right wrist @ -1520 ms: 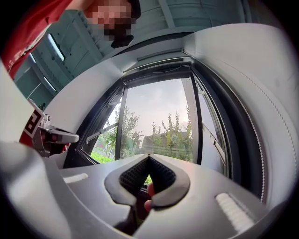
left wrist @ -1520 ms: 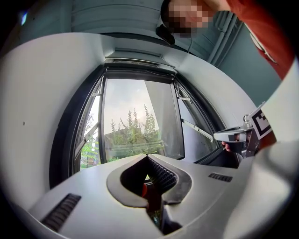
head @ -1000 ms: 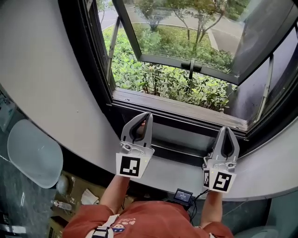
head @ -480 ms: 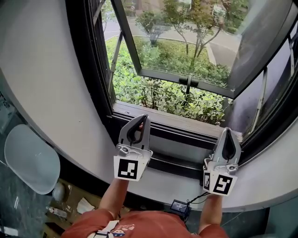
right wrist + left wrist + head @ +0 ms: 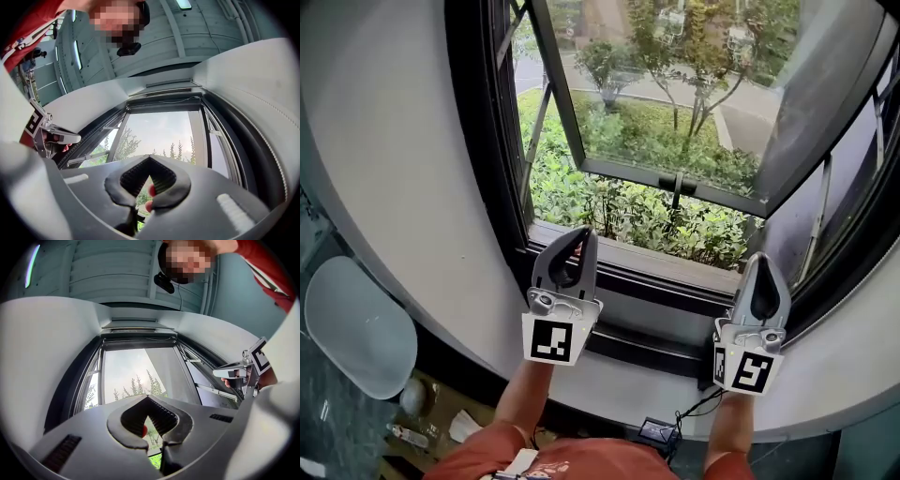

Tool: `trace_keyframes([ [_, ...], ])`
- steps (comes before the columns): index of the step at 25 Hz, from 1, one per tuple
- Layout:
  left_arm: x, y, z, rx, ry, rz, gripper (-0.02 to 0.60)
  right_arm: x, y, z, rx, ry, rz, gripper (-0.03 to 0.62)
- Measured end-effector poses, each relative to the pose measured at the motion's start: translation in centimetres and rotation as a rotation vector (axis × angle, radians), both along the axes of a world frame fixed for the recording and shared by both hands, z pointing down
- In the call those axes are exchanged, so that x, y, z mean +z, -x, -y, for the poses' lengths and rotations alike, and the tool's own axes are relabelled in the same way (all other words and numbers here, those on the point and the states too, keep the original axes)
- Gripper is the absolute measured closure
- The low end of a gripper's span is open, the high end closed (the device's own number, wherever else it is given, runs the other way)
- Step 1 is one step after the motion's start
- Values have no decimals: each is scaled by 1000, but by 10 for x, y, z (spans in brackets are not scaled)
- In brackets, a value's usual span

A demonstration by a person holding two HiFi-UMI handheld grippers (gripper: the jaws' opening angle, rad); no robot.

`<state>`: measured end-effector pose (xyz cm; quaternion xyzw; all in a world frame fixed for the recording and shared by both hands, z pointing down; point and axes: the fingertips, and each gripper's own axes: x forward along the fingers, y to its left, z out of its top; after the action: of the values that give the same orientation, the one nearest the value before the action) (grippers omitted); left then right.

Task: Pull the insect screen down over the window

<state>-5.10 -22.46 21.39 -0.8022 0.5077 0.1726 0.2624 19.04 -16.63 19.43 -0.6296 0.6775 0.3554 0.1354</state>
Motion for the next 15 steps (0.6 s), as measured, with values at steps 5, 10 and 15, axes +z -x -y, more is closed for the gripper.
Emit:
trace_keyframes([
  [5, -20, 6, 1, -20, -55, 8, 577, -19, -1, -2, -3, -31, -16, 583],
  [10, -46, 17, -1, -35, -107, -23, 577, -38, 1, -5, -3, -64, -34, 583],
  [15, -63, 20, -2, -37, -147, -26, 577, -53, 5, -5, -6, -87, -56, 583],
])
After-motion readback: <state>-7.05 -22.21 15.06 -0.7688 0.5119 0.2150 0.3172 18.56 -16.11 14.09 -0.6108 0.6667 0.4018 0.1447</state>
